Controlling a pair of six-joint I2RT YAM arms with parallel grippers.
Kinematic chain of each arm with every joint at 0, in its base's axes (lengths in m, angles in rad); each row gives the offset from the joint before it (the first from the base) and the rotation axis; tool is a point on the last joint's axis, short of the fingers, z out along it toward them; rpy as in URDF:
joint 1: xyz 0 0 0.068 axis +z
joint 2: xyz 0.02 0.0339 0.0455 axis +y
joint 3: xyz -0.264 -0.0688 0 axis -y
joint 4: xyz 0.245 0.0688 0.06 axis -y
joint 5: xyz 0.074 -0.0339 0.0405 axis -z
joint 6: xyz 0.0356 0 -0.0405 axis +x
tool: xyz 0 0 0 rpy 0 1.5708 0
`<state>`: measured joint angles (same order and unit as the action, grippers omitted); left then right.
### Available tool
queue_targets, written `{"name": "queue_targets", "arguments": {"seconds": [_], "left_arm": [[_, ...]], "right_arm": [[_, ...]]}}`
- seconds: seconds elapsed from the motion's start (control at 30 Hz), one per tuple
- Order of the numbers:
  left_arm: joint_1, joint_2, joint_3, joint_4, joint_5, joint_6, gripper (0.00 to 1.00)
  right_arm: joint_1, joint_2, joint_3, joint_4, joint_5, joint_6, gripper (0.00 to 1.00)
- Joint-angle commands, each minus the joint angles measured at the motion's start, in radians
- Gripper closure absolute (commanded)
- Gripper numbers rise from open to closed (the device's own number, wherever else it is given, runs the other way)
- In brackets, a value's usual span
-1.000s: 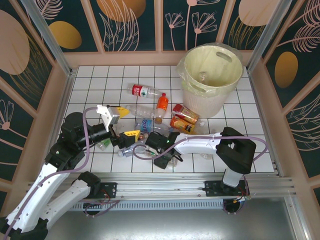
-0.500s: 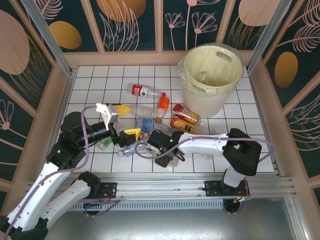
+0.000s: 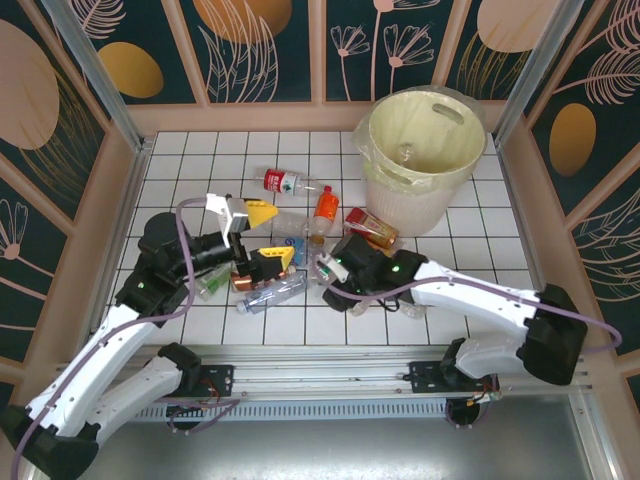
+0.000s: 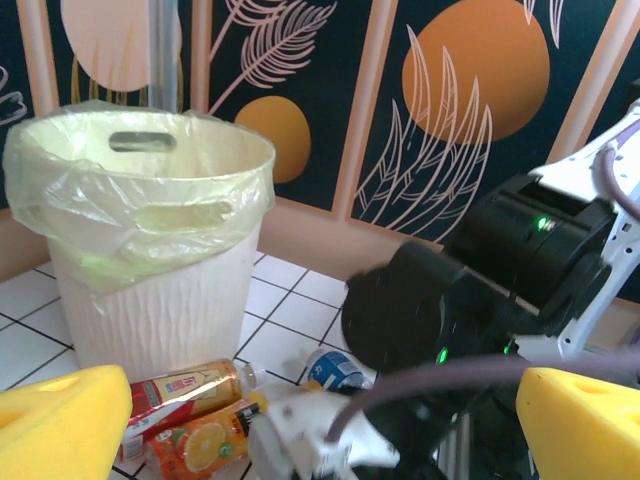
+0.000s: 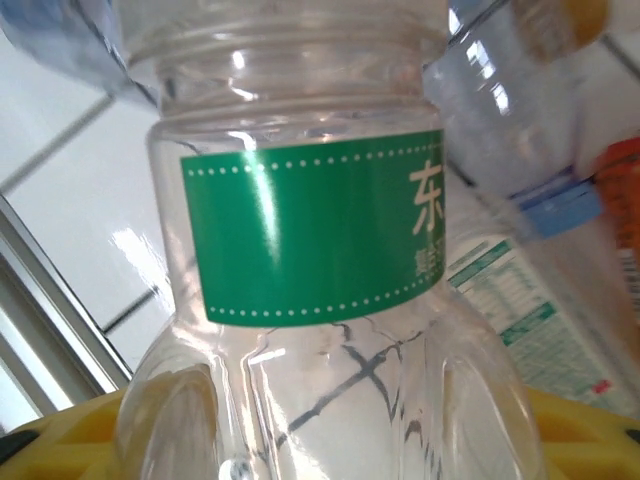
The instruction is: Put the plastic bottles in the bin
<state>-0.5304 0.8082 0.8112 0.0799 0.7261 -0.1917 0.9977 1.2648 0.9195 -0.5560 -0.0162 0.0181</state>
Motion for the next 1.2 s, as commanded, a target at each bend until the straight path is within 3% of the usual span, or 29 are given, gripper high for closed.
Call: {"name": "queue_targets", "arguments": {"seconds": [0.0, 0.37, 0.63, 0.97, 1.17], "left_arm": [[-0.003, 0.021, 0.026, 0.117, 0.050, -0.029, 0.01], [-0.003, 0.181, 0.115, 0.181, 0.101, -0.046, 0.01], [-0.005, 0.287, 0.119, 0.361, 0.153, -0.187, 0.01], [-0.005, 0.333, 0.038, 0.523, 0.148, -0.304, 0.01], [-0.005, 0.337, -0.021, 0.591, 0.092, -0.349, 0.02]], "right_arm": [[-0.046, -0.087, -0.018, 0.072, -0.059, 0.040, 0.46], [-0.208, -0.210, 0.102, 0.104, -0.091, -0.004, 0.45], [-0.304, -0.192, 0.279, 0.121, -0.108, -0.061, 0.45], [-0.408, -0.110, 0.471, 0.163, -0.022, -0.096, 0.46], [-0.445, -0.038, 0.576, 0.180, 0.104, -0.128, 0.46]]}}
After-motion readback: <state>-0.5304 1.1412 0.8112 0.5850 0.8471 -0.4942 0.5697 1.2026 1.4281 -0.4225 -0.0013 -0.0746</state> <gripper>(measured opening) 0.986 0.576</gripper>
